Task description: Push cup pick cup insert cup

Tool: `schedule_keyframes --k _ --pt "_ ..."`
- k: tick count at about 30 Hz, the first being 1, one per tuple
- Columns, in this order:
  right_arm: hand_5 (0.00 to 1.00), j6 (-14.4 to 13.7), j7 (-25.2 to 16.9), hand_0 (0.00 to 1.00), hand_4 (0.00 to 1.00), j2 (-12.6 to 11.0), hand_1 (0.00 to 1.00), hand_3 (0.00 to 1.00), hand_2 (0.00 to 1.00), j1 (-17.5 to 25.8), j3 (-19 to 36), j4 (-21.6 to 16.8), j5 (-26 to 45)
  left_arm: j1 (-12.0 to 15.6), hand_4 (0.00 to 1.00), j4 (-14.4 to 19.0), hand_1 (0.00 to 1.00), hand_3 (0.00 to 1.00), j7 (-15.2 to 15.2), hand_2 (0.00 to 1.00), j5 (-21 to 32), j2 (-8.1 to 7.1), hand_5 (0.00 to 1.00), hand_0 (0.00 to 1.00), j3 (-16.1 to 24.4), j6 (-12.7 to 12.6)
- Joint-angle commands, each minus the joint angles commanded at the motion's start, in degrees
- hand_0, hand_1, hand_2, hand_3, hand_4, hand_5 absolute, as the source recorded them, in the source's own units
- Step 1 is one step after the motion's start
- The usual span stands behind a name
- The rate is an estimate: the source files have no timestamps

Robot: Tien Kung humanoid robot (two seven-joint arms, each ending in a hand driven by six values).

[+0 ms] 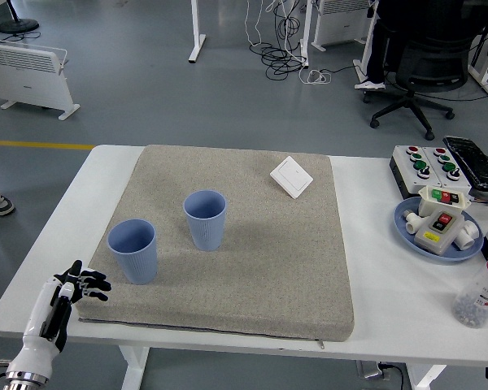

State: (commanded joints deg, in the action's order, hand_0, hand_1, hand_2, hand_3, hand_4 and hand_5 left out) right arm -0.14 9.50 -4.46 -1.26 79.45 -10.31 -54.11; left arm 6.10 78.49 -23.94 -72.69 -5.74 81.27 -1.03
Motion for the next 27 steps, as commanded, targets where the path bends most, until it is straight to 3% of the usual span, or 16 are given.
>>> schedule_keyframes --k 10,11,27 --pt "0.498 0.07 0.17 0.692 0.123 -0.04 0.600 0.552 0.646 -0.02 -0.34 0.00 0.32 -3.03 0.570 -2.60 0.445 0.407 1.26 0.437 -1.88 0.33 0.998 0.474 -2.85 0.73" --pt "0.498 0.08 0.19 0.692 0.123 -0.05 0.601 0.552 0.646 0.00 -0.38 0.00 0.30 -3.36 0.570 -2.83 0.452 0.410 1.33 0.441 -1.91 0.50 0.998 0.558 -2.97 0.70" --pt "0.495 0.03 0.45 0.692 0.122 0.04 0.601 0.552 0.645 0.10 -0.72 0.00 0.26 -7.34 0.571 -7.35 0.455 0.415 3.44 0.445 -5.32 0.99 0.998 0.566 -3.75 1.12"
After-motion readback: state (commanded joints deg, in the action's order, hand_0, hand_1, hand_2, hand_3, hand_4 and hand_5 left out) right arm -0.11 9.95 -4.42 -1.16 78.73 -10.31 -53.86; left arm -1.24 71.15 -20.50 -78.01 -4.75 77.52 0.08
